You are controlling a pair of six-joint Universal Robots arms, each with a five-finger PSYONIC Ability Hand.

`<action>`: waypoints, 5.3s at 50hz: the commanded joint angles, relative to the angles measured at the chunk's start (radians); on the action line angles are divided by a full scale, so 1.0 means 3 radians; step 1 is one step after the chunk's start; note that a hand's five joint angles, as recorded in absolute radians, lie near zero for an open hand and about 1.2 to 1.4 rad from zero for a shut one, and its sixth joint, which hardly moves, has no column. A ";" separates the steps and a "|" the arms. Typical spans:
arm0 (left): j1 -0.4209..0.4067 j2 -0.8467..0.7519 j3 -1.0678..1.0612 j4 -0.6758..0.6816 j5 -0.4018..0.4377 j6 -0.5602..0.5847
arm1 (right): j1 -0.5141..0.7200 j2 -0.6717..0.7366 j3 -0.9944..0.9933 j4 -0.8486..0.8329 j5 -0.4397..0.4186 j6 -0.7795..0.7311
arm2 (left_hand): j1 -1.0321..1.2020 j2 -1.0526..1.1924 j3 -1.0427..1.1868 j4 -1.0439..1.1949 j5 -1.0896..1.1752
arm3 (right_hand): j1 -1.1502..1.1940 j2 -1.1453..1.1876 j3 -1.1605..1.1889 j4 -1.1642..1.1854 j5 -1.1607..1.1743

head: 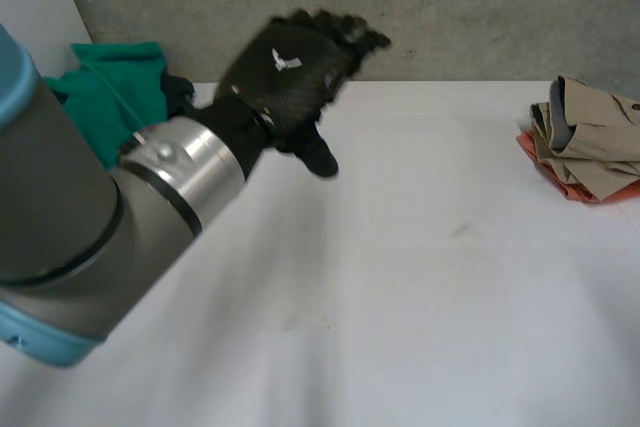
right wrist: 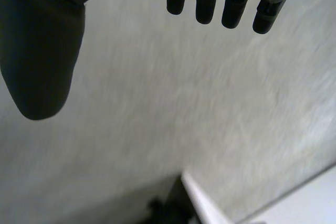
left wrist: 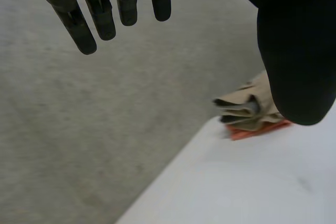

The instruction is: Fold the laundry.

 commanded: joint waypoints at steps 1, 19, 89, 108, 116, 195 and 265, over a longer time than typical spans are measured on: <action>0.0396 -0.0047 0.0338 0.0103 -0.0654 0.0025 | 0.0716 -0.0956 0.1049 -0.0832 -0.0372 0.0699 | 0.0068 0.0039 -0.0043 -0.0025 -0.0080 | -0.0193 -0.0125 -0.0137 -0.0130 -0.0153; 0.2073 -0.1953 0.1263 0.0481 0.0342 0.1343 | 0.2093 -0.1811 0.3556 -0.1294 -0.1524 0.0628 | 0.0156 0.0127 0.0045 0.0063 0.0008 | -0.0193 -0.0125 -0.0137 -0.0130 -0.0153; 0.0395 -0.0006 -0.0837 0.0732 -0.0260 0.0501 | 0.2373 -0.1581 0.2985 0.0242 -0.0629 0.0065 | 0.0186 0.0156 0.0074 0.0092 0.0037 | -0.0193 -0.0125 -0.0137 -0.0130 -0.0153; 0.1531 -0.0783 -0.0873 0.0512 -0.0496 0.1232 | 0.3831 -0.0411 0.2083 0.0956 -0.0374 0.0843 | 0.0244 0.0215 0.0133 0.0151 0.0096 | -0.0193 -0.0125 -0.0137 -0.0130 -0.0153; 0.1481 -0.0549 -0.0975 0.0517 -0.0486 0.1058 | 0.3791 -0.0313 0.2206 0.0660 0.0235 0.0500 | 0.0235 0.0205 0.0123 0.0141 0.0086 | 0.3862 0.3931 0.3919 0.3926 0.3902; 0.1205 -0.1080 -0.0264 0.1771 -0.1381 0.1473 | 0.2072 -0.1837 0.3546 0.0302 -0.0460 -0.0211 | 0.0127 0.0098 0.0016 0.0034 -0.0021 | 0.3879 0.3948 0.3936 0.3943 0.3919; 0.0346 0.0262 -0.0991 0.0364 -0.0680 -0.0349 | 0.2194 -0.1016 0.1727 0.0859 -0.0855 0.1313 | 0.4060 0.4030 0.3948 0.3966 0.3912 | 0.3879 0.3948 0.3936 0.3943 0.3919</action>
